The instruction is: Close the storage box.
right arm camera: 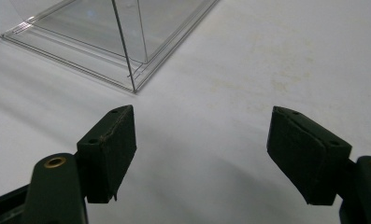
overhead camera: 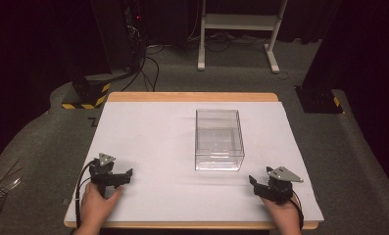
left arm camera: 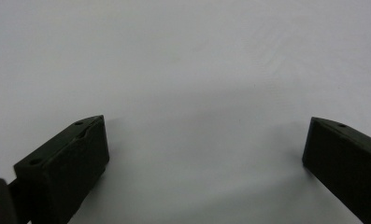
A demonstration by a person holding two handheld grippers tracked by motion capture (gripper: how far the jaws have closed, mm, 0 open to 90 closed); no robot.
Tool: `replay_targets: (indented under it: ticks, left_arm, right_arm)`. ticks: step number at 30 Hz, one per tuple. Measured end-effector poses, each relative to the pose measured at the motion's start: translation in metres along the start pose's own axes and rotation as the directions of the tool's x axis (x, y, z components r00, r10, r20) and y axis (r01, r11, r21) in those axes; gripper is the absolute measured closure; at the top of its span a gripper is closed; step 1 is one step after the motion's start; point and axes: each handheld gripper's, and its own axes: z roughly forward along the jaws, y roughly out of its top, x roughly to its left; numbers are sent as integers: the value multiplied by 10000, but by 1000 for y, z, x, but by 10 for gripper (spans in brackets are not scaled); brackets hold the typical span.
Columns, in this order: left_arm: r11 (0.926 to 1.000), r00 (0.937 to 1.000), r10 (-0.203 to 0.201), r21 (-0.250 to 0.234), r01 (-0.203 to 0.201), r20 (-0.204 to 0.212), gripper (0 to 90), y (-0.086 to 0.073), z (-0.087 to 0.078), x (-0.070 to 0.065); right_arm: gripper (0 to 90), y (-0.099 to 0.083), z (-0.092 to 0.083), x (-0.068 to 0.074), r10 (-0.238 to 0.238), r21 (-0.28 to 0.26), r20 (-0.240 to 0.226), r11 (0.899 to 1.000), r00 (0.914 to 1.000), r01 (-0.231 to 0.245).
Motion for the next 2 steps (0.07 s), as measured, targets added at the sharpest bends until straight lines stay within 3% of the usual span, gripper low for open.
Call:
replay_targets:
  ticks: [2]
  left_arm:
    - [10000, 10000, -3, -3, 3, 2, 7, 0, 0, 0]
  right_arm:
    - [243, 0, 0, 0, 121, -1, -5, 9999, 9999, -121]
